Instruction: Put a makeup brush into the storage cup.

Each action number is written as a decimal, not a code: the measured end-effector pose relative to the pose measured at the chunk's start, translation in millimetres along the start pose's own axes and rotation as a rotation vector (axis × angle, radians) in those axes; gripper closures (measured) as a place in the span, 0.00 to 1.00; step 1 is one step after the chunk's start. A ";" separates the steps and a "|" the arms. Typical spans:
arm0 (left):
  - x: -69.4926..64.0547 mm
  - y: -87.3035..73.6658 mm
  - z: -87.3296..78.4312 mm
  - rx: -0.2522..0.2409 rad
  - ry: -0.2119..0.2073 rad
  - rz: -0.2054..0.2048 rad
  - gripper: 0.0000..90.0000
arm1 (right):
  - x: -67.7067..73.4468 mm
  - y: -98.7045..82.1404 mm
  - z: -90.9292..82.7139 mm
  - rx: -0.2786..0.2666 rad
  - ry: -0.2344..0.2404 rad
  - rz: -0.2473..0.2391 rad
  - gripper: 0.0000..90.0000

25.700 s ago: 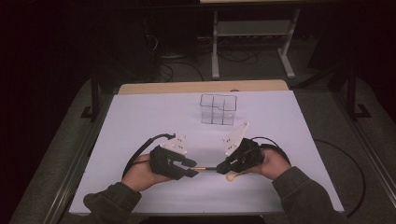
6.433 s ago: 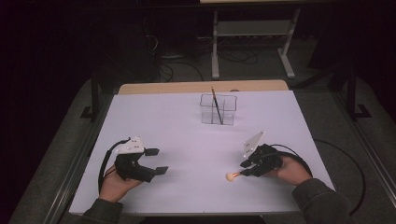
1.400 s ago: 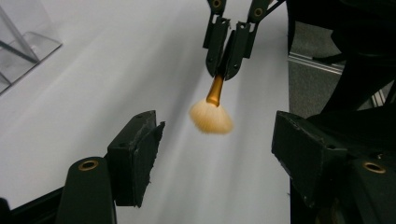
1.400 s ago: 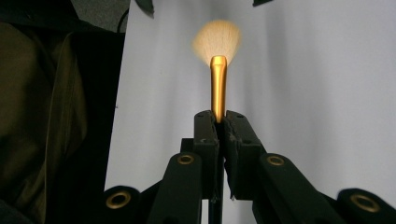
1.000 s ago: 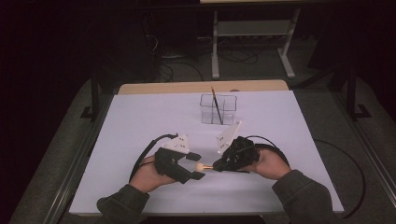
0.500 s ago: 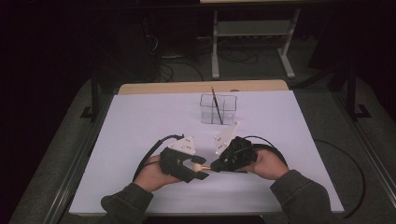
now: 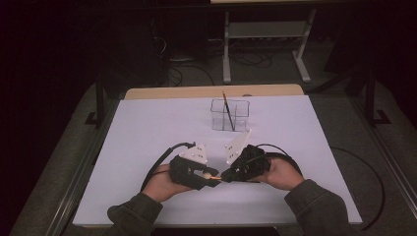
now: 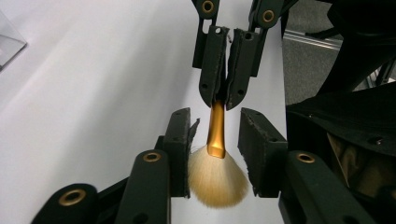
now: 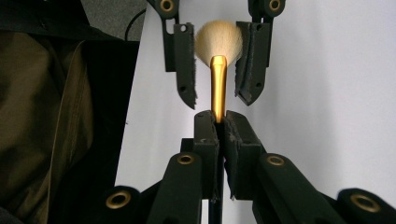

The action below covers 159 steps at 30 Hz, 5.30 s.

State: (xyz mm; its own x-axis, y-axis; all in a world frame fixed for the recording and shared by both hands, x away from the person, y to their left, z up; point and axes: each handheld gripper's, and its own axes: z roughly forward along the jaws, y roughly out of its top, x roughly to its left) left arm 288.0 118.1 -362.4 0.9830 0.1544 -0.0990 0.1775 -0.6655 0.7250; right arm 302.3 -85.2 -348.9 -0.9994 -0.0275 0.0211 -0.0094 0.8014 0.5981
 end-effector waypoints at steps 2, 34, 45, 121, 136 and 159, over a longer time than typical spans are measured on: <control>-0.2 -0.3 -0.2 0.000 0.000 -0.001 0.74 | 0.1 0.3 0.0 -0.003 0.001 -0.004 0.93; -1.5 3.3 -4.3 0.015 -0.004 0.018 0.92 | -0.3 1.5 0.4 -0.013 0.007 -0.010 0.85; -3.1 6.1 -4.9 0.031 -0.008 0.018 0.93 | -0.1 1.1 5.0 0.040 -0.011 0.000 0.83; 6.9 -53.1 -43.8 -0.051 0.131 -0.122 0.60 | -28.6 -41.6 -22.0 -0.019 -0.075 0.165 0.92; 9.1 -62.2 -47.6 -0.066 0.151 -0.142 0.58 | -36.2 -41.7 -28.0 -0.027 -0.082 0.187 0.92; 11.2 -79.3 -50.3 -0.098 0.186 -0.192 0.48 | -53.1 -44.0 -44.7 -0.071 -0.112 0.215 0.92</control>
State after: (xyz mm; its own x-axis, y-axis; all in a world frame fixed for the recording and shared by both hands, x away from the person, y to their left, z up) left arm 282.6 209.4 -386.7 0.9049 0.4083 -0.1202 0.3453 -0.5391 0.7682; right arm 357.2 -145.7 -340.5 -0.9757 0.2086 0.0672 0.2021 0.7376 0.6443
